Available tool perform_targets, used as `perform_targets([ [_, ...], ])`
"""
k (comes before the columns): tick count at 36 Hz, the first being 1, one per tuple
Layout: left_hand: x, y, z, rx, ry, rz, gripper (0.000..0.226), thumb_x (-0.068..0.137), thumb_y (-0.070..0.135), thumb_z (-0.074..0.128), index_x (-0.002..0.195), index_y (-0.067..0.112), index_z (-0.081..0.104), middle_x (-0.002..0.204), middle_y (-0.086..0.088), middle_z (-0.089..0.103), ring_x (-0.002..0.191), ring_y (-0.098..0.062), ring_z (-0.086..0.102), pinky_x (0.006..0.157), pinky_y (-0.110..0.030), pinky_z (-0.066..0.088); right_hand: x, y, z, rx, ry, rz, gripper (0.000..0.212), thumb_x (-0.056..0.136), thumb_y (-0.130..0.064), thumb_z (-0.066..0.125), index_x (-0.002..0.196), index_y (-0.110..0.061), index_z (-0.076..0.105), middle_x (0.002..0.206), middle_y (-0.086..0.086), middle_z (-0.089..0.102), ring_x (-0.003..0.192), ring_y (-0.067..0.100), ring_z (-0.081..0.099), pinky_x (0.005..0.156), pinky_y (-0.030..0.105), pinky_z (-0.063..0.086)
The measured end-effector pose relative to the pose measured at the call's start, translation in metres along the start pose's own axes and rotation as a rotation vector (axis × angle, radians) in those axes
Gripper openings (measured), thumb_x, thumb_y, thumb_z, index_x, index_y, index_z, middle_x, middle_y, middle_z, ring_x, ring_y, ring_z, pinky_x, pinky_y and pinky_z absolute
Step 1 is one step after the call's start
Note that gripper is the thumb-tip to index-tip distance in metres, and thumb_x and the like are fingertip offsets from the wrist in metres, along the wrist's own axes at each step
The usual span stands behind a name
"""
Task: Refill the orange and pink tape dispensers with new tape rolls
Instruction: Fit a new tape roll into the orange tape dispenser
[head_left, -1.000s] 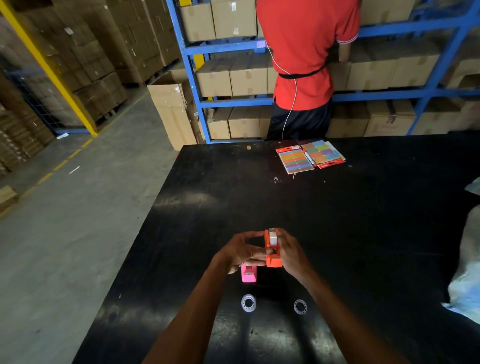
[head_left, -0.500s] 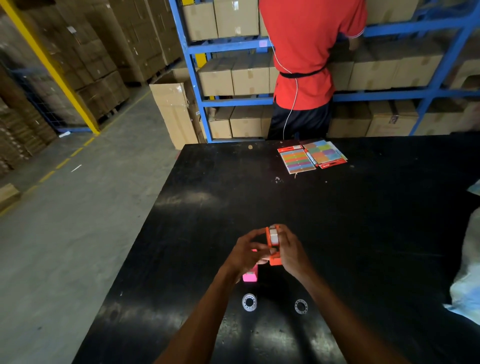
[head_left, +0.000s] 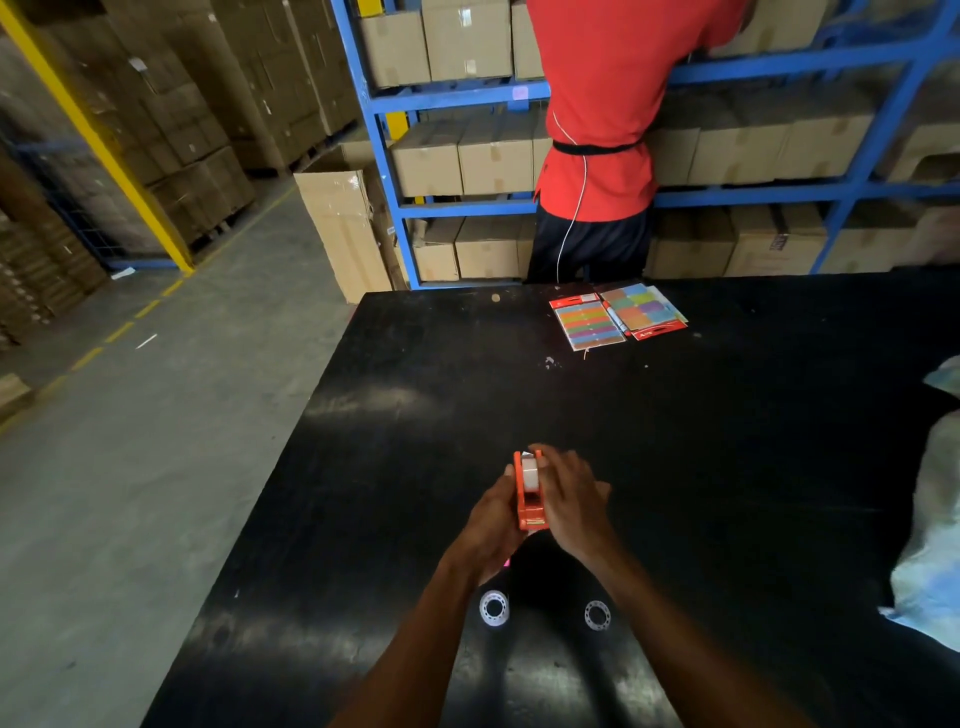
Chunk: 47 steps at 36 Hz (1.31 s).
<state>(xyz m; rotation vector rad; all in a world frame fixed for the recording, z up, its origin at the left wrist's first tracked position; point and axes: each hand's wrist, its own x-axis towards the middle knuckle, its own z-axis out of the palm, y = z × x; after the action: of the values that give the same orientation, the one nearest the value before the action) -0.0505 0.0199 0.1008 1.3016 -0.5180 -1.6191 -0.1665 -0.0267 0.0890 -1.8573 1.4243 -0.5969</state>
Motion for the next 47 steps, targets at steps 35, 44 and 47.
perform_targets([
  [35, 0.003, -0.010, 0.003, -0.220, 0.099, -0.105, 0.060, 0.094, 0.046, 0.051, 0.128, -0.003, 0.053, 0.088, -0.016, 0.060, 0.065, -0.021, 0.060, 0.058, -0.034, 0.053, 0.031, -0.021, -0.061, -0.164, -0.296, -0.152, 0.008, 0.095, -0.036, 0.058, 0.099, -0.034, 0.064, 0.108, -0.013, 0.063, 0.106, 0.007, 0.058, 0.107, 0.047, 0.036],
  [44, 0.000, -0.009, 0.004, -0.168, 0.092, -0.129, 0.045, 0.096, 0.044, 0.048, 0.109, 0.003, 0.061, 0.081, -0.014, 0.062, 0.066, -0.021, 0.059, 0.065, -0.034, 0.052, 0.029, -0.026, -0.065, -0.141, -0.328, -0.134, 0.010, 0.091, -0.029, 0.065, 0.084, -0.036, 0.064, 0.094, -0.017, 0.065, 0.097, 0.004, 0.060, 0.104, 0.050, 0.042],
  [47, 0.001, -0.010, 0.004, -0.191, 0.105, -0.117, 0.049, 0.095, 0.044, 0.050, 0.116, 0.001, 0.059, 0.079, -0.014, 0.062, 0.064, -0.021, 0.059, 0.062, -0.035, 0.051, 0.026, -0.028, -0.066, -0.152, -0.298, -0.139, 0.013, 0.094, -0.027, 0.061, 0.085, -0.037, 0.059, 0.096, -0.016, 0.061, 0.098, 0.005, 0.059, 0.105, 0.048, 0.041],
])
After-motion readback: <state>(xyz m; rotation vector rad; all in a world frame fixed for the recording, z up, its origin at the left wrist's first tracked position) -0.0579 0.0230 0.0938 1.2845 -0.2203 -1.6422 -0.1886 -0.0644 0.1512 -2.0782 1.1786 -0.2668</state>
